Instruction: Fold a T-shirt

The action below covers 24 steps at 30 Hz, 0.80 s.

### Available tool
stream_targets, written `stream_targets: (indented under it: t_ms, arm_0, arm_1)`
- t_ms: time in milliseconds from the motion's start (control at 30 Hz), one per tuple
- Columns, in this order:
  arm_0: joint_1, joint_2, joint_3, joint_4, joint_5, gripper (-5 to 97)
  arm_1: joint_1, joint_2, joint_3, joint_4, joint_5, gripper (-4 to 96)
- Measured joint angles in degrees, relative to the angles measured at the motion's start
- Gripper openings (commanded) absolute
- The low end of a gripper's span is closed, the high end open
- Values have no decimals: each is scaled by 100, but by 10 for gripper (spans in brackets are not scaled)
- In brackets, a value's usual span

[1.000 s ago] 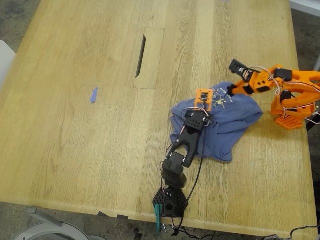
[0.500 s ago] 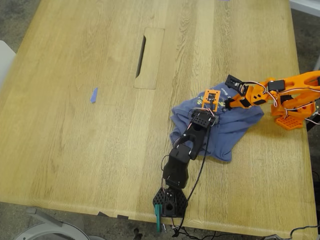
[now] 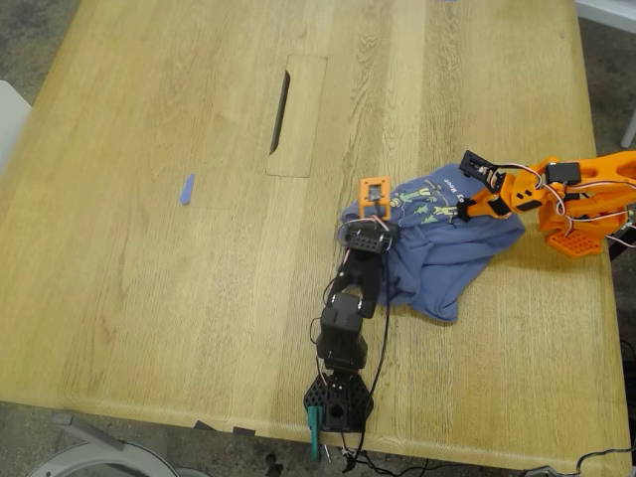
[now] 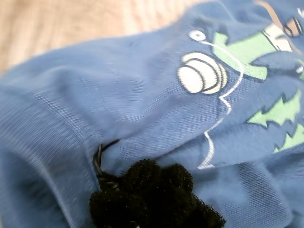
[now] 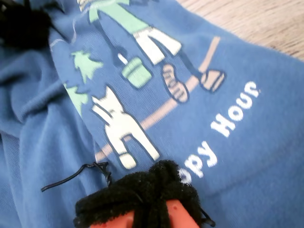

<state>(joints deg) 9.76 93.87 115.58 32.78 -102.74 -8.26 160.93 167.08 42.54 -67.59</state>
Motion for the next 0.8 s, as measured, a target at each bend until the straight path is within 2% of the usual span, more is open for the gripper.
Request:
stream_targets:
  t_ms: [367, 800]
  arm_0:
    - [-765, 967, 1195, 53, 0, 7]
    - [-1380, 2180, 1266, 1354, 26, 13]
  arm_1:
    - [-53, 483, -185, 1310, 114, 0]
    - [765, 562, -1257, 3445, 70, 0]
